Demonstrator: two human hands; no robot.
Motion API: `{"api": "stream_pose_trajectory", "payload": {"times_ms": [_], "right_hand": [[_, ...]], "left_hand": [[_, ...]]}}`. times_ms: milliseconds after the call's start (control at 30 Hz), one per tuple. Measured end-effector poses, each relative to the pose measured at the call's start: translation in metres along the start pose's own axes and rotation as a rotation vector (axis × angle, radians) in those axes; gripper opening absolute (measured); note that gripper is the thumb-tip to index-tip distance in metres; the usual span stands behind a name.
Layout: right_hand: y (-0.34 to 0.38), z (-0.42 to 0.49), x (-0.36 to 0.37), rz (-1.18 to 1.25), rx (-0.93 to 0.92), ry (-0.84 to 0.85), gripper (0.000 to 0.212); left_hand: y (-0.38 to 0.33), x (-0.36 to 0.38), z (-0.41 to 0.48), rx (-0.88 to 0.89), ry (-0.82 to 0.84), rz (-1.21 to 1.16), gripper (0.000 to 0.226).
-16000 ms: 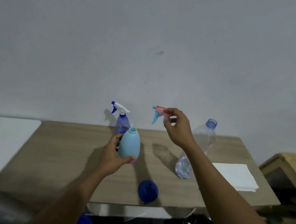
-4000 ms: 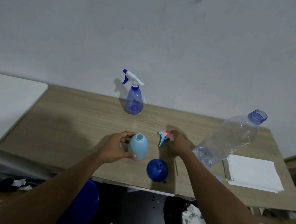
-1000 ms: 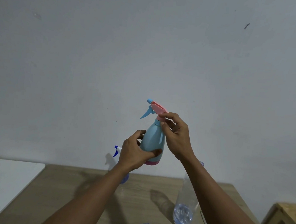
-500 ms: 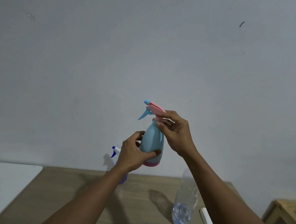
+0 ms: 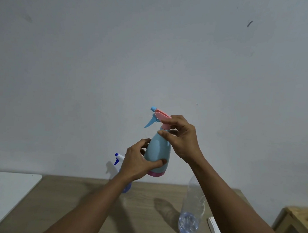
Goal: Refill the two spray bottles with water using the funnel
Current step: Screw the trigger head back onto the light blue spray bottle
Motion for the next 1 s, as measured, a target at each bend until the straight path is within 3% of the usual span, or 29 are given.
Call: {"api": "stream_pose_trajectory", "payload": {"times_ms": [267,467,667,867,1000], "right_hand": [[-0.004,0.001,0.000,0.103,-0.007,0.062,0.032],[-0.006,0.003,0.004,-0.069,-0.014,-0.009,0.034],[-0.007,0.003,0.005,0.023,-0.010,0.055,0.031],[-0.010,0.004,0.006,-0.076,0.009,0.015,0.034],[-0.013,0.001,0.006,0.078,0.011,0.083,0.033]], "left_hand": [[0.001,-0.002,0.002,0.001,-0.009,-0.035,0.077],[0.004,0.003,0.001,-0.010,-0.003,-0.026,0.075],[0.007,-0.001,0.001,-0.018,-0.013,-0.053,0.074],[0.009,0.003,0.000,-0.029,0.010,-0.068,0.071],[0.008,0.002,-0.001,-0.023,0.013,-0.079,0.072]]}}
Point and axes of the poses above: each hand's wrist, its own z-axis towards the middle knuckle, its own x-axis out of the palm, y = z × x, the point moved 1 cm from there along z, towards the middle knuckle, and after that the axes turned 14 degrees about y, right-handed, at the moved point
